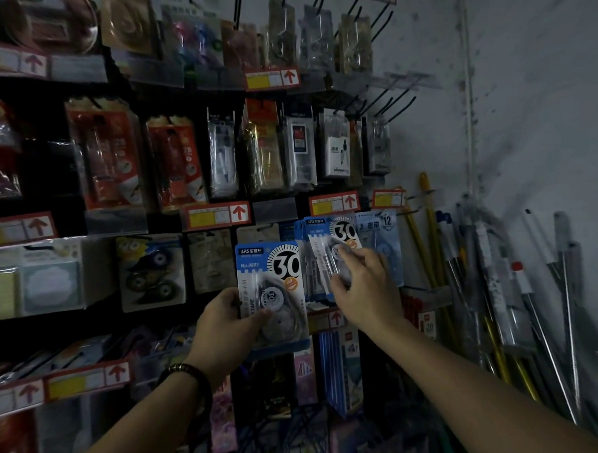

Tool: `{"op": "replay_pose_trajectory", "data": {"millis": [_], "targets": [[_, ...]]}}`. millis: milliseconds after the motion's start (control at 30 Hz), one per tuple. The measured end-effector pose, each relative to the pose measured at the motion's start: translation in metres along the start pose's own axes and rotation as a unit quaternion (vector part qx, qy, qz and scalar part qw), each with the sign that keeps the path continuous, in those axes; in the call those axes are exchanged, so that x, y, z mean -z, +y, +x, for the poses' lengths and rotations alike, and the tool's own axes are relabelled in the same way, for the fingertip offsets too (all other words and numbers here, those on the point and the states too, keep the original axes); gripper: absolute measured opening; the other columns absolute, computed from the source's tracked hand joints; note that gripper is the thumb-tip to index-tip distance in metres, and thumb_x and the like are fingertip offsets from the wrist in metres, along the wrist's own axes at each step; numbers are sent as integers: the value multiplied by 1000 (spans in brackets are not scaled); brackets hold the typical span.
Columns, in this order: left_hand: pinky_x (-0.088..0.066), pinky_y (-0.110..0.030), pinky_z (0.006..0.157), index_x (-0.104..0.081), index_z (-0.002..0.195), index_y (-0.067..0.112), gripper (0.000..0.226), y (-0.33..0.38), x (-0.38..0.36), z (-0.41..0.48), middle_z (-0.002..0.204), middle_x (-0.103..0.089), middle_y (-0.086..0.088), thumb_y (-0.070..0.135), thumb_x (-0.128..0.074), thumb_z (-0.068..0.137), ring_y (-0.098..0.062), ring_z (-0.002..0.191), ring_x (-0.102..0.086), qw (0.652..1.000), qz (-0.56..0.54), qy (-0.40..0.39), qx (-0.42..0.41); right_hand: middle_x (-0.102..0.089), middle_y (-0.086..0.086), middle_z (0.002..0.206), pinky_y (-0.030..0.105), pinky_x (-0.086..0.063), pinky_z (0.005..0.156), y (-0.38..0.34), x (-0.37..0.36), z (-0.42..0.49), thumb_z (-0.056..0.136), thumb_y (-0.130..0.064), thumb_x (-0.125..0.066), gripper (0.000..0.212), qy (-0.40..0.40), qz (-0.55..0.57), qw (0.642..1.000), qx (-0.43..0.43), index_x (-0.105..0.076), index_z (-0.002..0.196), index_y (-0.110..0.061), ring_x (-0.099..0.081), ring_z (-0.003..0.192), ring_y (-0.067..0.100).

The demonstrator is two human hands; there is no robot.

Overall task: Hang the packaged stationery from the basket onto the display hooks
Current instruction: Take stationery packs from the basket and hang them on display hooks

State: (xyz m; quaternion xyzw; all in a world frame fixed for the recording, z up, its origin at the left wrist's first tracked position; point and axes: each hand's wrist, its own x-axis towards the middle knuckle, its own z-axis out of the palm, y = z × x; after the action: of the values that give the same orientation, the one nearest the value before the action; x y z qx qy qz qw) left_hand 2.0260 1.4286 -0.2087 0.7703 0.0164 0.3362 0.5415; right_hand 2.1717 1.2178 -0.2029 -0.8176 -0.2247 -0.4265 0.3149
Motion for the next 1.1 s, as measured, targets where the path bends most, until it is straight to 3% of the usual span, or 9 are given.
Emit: {"op": "replay_pose_trajectory", "data": {"millis": [300, 467, 533, 600, 733, 900, 1000, 1100], "targets": [[-66, -37, 86, -69, 113, 24, 24, 2, -2, -4, 107, -81, 6, 17, -81, 94, -14, 98, -79, 1000, 12, -1, -6, -42, 3, 149, 45, -53, 103, -4, -25, 14, 98, -31, -69, 70, -54, -6, 998, -14, -37, 160, -27, -40, 140, 27], [-64, -23, 69, -69, 113, 23, 23, 2, 3, -4, 105, -82, 6, 15, -81, 94, -7, 90, -79, 1000, 19, -6, -9, -43, 4, 156, 43, -55, 102, 1, -43, 25, 94, -23, -74, 74, -80, -50, 996, -9, -38, 159, -29, -43, 142, 28], [-66, -30, 78, -70, 115, 21, 25, 2, 4, -2, 107, -81, 5, 15, -81, 94, -11, 95, -79, 1000, 18, -3, -6, -43, 5, 156, 44, -55, 102, 1, -45, 26, 93, -30, -74, 74, -92, -53, 994, -21, -39, 159, -29, -44, 142, 28], [-66, -36, 84, -70, 115, 19, 25, 2, 5, -1, 107, -81, 3, 15, -81, 94, -14, 97, -79, 1000, 14, 0, -2, -45, 5, 153, 43, -53, 101, 1, -42, 25, 95, -35, -69, 68, -90, -45, 994, -32, -42, 157, -28, -45, 139, 27], [-66, -34, 83, -71, 115, 21, 25, 1, 1, -1, 107, -82, 4, 14, -82, 93, -12, 96, -80, 1000, 5, -9, -1, -49, 1, 147, 44, -53, 101, -4, -22, 14, 101, -39, -56, 46, -61, -23, 998, -24, -54, 145, -24, -48, 132, 24], [-65, -37, 79, -72, 112, 23, 23, 7, -14, -3, 105, -82, 3, 16, -83, 93, -17, 97, -80, 1000, -4, -2, -10, -52, -10, 114, 33, -54, 76, -20, 13, -20, 100, -45, -55, 18, 16, 63, 997, 52, -57, 110, -30, -59, 99, 14], [-66, -44, 88, -72, 115, 20, 24, 15, -26, -7, 106, -82, 0, 13, -81, 94, -18, 97, -80, 999, -29, -17, -14, -50, -15, 113, 33, -56, 75, -28, 28, -41, 95, -62, -53, 40, -23, 90, 992, 83, -57, 122, -33, -58, 94, 9], [-67, -42, 86, -71, 119, 18, 25, 24, -37, -13, 106, -82, -2, 13, -79, 96, -17, 94, -81, 997, -59, -37, -14, -47, -16, 131, 34, -59, 88, -30, 32, -55, 86, -73, -56, 72, -80, 85, 989, 94, -43, 148, -38, -60, 114, 8]]}}
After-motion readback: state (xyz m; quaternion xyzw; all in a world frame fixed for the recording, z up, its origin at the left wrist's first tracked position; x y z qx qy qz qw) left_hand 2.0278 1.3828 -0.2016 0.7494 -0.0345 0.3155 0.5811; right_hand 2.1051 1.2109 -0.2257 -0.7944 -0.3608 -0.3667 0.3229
